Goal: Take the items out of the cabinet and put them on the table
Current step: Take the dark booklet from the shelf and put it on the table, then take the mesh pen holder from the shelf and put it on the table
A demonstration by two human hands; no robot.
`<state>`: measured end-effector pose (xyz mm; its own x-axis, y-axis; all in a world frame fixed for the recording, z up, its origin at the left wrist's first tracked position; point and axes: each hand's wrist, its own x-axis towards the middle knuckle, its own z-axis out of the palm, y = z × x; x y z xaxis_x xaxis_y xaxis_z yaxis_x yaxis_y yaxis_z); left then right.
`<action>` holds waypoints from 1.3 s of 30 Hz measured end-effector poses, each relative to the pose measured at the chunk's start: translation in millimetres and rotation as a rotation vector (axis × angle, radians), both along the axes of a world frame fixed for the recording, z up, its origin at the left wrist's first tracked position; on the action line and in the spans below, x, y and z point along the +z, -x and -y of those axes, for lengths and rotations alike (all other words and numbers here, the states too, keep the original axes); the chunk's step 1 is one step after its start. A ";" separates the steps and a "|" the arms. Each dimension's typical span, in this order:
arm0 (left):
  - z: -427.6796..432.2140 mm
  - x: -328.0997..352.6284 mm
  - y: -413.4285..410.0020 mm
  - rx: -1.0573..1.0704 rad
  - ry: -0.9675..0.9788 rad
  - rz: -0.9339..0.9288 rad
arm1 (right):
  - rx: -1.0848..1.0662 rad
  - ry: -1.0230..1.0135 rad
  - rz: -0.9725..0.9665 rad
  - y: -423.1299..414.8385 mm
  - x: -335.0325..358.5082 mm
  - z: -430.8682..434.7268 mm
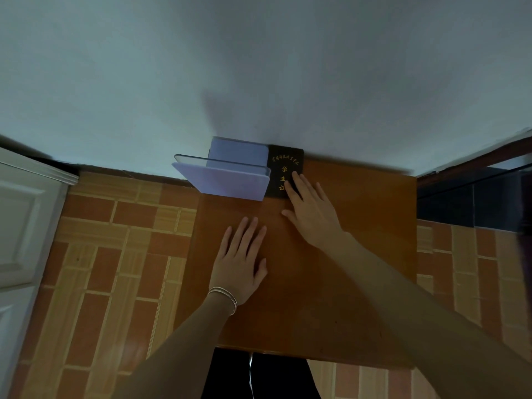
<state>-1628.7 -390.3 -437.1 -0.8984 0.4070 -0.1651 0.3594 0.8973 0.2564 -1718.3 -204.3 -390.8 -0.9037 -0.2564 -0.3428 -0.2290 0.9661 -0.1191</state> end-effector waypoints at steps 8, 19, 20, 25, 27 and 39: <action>-0.4 11.6 1.0 0.012 -0.005 0.061 | -0.025 0.084 -0.004 -3.5 11.5 -5.3; 15.2 182.1 17.3 0.076 0.004 0.028 | 0.083 0.177 -0.084 -46.7 142.2 -14.4; 16.9 205.1 15.0 0.065 -0.023 -0.025 | 0.088 0.206 -0.108 -48.2 159.7 -14.9; 36.9 314.9 11.4 0.037 -0.072 -0.203 | 0.204 0.187 -0.292 -44.8 253.1 -3.1; 52.3 348.3 16.2 0.052 -0.047 -0.269 | 0.305 0.213 -0.344 -36.6 287.3 10.1; 205.5 501.4 -20.9 0.441 0.115 -0.538 | 0.872 0.260 -0.596 4.9 452.1 176.9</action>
